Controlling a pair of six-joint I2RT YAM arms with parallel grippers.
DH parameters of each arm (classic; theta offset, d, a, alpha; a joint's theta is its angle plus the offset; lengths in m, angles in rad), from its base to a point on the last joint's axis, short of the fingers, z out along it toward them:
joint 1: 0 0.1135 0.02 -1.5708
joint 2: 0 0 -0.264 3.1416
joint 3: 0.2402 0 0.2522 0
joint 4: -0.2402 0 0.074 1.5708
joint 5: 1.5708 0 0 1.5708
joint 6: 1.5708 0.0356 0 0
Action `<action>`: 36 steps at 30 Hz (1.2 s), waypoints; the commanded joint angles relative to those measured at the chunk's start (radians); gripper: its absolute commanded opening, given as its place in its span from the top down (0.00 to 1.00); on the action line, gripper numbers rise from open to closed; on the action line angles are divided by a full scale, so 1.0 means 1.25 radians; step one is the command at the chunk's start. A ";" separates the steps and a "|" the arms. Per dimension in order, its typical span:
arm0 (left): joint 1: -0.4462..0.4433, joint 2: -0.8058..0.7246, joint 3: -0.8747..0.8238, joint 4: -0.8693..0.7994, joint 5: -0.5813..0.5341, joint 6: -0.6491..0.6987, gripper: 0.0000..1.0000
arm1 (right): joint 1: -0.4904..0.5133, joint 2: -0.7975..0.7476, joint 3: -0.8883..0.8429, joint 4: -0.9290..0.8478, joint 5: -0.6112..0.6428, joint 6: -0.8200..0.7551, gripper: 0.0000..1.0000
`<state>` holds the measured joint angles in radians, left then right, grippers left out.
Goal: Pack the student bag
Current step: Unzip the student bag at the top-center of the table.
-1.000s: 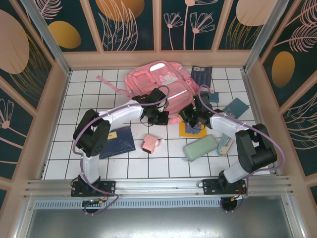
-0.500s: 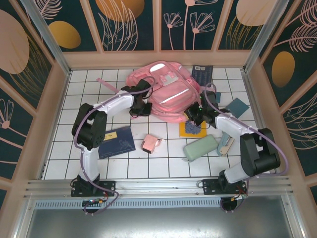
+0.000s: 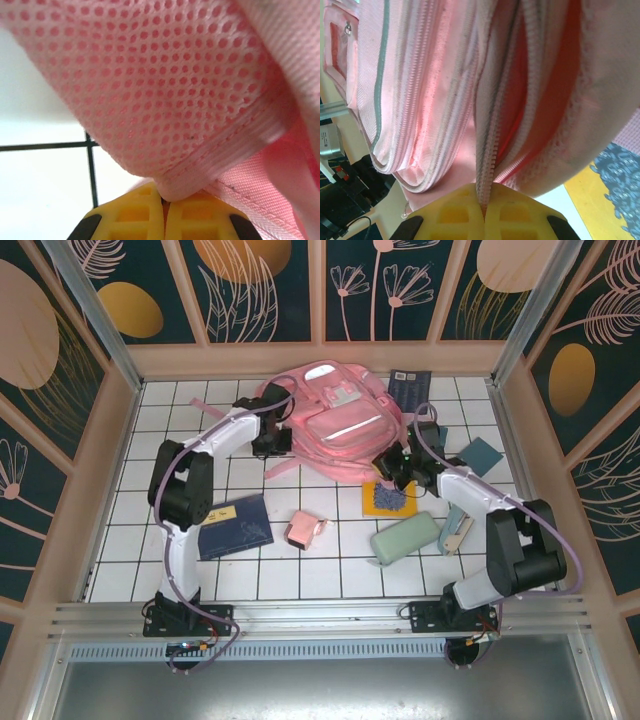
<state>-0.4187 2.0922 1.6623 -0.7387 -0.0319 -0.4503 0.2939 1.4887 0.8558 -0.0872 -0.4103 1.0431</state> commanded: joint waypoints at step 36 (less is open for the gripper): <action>0.068 -0.298 -0.251 0.045 -0.076 -0.114 0.38 | -0.010 0.439 0.650 -0.245 0.112 -0.424 0.39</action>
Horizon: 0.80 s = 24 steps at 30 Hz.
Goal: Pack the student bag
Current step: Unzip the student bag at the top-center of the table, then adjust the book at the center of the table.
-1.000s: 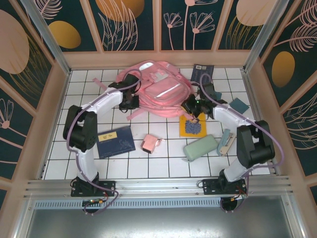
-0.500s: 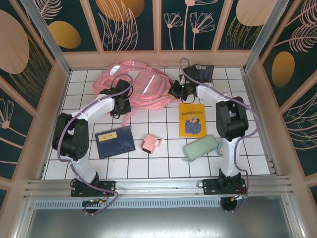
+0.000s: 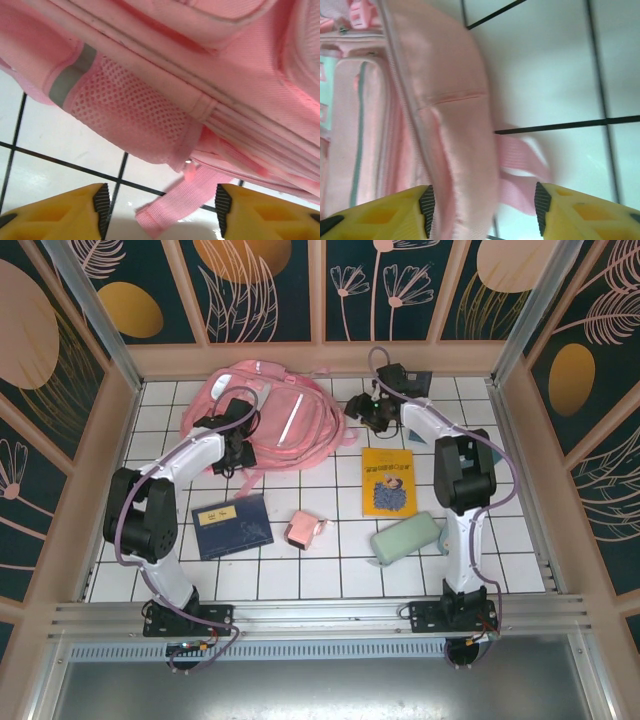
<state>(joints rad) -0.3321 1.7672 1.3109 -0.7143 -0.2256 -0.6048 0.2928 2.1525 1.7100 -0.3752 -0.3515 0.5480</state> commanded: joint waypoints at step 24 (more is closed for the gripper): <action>-0.293 0.203 0.144 0.382 0.435 -0.181 0.51 | -0.173 -0.490 -0.701 0.165 0.125 -0.002 0.37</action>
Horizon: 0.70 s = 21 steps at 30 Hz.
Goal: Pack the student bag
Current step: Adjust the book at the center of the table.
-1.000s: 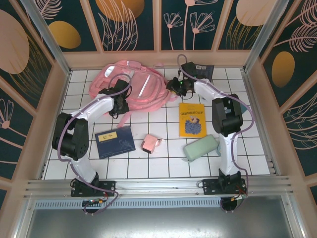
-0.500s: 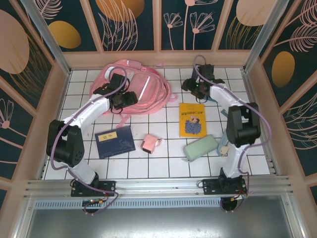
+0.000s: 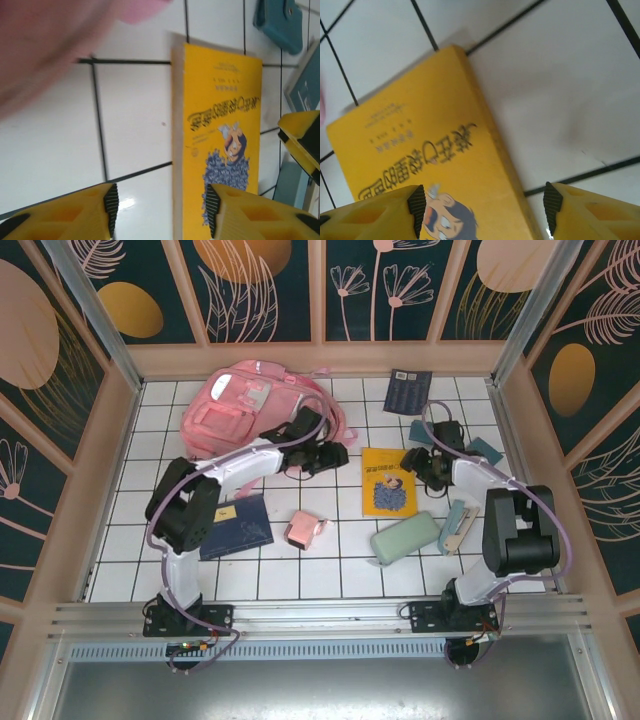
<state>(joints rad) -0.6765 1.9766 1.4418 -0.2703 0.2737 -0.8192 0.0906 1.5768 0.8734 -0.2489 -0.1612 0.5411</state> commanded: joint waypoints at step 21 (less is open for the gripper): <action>-0.064 0.243 0.188 -0.057 0.048 0.051 0.67 | 0.015 0.010 -0.081 0.090 -0.091 -0.019 0.46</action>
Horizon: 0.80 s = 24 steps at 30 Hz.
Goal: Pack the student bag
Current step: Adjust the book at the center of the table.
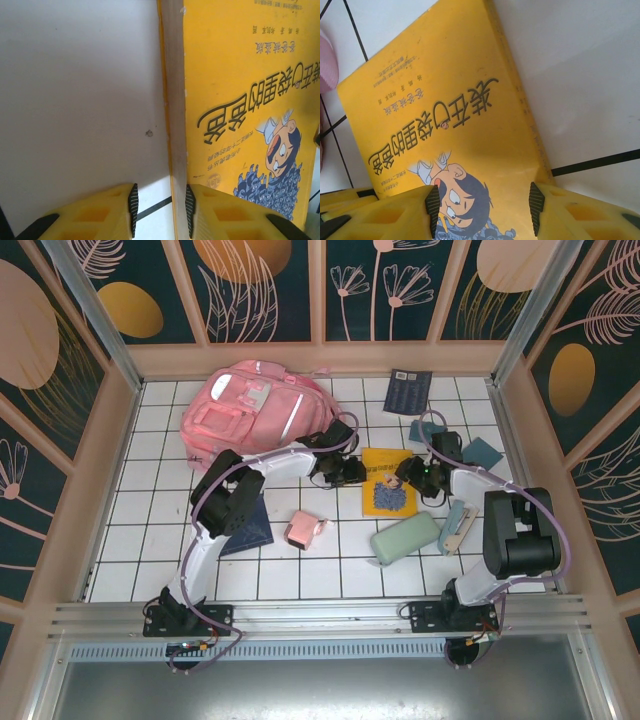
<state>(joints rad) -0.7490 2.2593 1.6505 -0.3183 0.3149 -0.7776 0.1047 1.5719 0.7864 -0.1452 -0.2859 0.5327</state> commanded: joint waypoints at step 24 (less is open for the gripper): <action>-0.025 0.044 0.057 -0.085 -0.010 0.053 0.72 | -0.041 -0.025 -0.029 -0.030 0.116 -0.034 0.44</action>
<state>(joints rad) -0.7799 2.2906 1.7107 -0.3702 0.3325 -0.7353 0.0662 1.5040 0.7582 -0.1547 -0.1436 0.5163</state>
